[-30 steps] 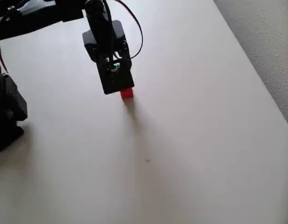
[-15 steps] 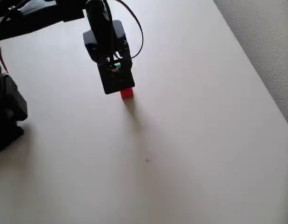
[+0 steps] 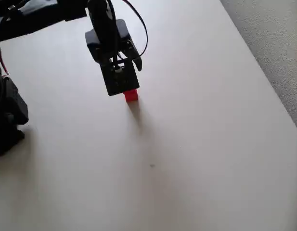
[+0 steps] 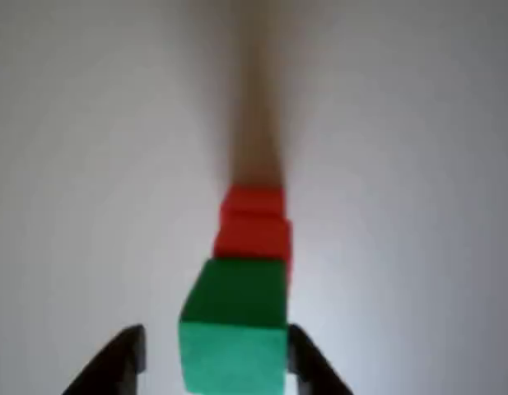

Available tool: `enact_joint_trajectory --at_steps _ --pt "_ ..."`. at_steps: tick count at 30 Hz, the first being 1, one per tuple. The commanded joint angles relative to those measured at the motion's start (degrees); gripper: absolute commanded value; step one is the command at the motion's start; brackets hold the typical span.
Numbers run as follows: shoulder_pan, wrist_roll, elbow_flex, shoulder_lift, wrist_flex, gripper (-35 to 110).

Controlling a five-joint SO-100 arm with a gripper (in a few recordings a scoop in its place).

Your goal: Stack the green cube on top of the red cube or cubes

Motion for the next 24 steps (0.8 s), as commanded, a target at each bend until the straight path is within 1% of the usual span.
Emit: enact_joint_trajectory --at_steps 1,10,20,22,24 --pt "1.0 -0.9 -4.8 1.6 2.1 21" --pt "1.0 -2.6 -5.7 11.7 7.5 21" --pt "1.3 -6.8 -4.3 35.1 14.9 19" --pt "1.6 -7.9 -0.8 42.1 14.9 14" --pt "1.7 -9.1 3.7 49.7 14.5 5"
